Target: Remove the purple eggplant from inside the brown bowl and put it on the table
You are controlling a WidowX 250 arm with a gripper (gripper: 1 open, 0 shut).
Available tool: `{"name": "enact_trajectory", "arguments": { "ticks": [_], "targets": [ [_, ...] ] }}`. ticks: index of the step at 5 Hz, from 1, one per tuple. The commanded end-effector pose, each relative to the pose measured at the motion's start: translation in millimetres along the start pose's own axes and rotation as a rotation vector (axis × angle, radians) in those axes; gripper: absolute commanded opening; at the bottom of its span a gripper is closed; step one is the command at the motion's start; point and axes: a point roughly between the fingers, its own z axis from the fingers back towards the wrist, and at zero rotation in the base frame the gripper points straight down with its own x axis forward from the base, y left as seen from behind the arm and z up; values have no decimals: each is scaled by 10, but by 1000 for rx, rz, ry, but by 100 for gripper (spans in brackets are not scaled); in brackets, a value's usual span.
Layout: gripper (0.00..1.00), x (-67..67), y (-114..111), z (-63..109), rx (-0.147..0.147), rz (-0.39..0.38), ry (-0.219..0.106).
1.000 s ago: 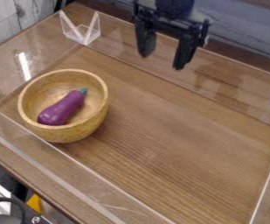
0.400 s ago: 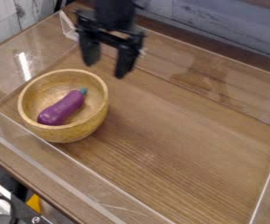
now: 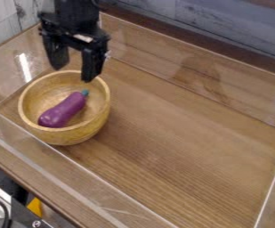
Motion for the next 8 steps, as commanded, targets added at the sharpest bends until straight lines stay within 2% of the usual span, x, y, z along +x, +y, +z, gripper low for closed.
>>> {"name": "enact_trajectory", "arguments": {
  "ticks": [1,3,8],
  "targets": [
    [100,-36,86,24,26,1,-65],
    [100,-49,111,-163,27,5,-84],
    [100,-8,95,-374,36,3,-101]
  ]
}}
